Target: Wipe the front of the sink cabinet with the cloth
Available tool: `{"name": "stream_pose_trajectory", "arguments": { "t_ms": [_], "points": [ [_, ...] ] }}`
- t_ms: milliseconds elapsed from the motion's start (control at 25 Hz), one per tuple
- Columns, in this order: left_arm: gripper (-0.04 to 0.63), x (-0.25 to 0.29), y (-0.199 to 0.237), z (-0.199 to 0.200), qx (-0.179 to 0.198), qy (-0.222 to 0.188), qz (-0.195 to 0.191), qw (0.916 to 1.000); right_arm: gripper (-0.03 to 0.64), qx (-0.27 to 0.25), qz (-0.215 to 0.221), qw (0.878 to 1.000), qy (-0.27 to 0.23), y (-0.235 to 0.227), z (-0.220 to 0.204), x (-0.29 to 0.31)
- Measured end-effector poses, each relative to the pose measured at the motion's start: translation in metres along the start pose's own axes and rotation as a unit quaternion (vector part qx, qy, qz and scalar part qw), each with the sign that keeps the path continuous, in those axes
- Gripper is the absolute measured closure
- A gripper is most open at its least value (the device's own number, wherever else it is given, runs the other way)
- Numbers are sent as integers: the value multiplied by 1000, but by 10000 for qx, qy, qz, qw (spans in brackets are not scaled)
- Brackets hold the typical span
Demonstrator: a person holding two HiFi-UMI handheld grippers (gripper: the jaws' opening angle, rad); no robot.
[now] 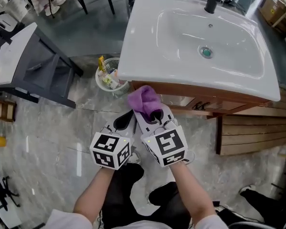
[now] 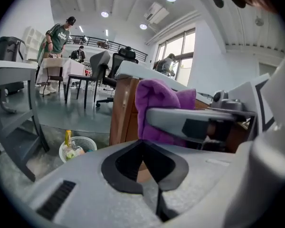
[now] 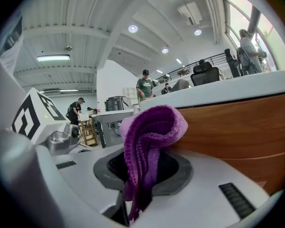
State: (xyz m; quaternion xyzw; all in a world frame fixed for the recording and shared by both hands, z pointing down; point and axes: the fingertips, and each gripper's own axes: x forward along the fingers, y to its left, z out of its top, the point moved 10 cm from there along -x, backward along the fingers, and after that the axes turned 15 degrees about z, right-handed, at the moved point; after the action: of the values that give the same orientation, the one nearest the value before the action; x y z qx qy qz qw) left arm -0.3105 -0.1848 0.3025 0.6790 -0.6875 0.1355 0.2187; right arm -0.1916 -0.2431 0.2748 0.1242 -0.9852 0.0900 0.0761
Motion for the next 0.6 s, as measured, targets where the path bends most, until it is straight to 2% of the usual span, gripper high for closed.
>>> {"name": "stream_pose_trajectory", "arguments": {
  "t_ms": [320,440,600],
  "points": [
    [589,31,-4,-40,38,-607,111,9981,534,-814,415,9948,-447,-15,-25,6],
    [589,45,-16,-53,-9,-810,18,9967,534,-1047,359,9926,-501,-22,-39,-2],
    [589,54,-35,-63,169,-1062,-103,9941,534,-1307,275,9888,-664,-32,-49,-16]
  ]
}}
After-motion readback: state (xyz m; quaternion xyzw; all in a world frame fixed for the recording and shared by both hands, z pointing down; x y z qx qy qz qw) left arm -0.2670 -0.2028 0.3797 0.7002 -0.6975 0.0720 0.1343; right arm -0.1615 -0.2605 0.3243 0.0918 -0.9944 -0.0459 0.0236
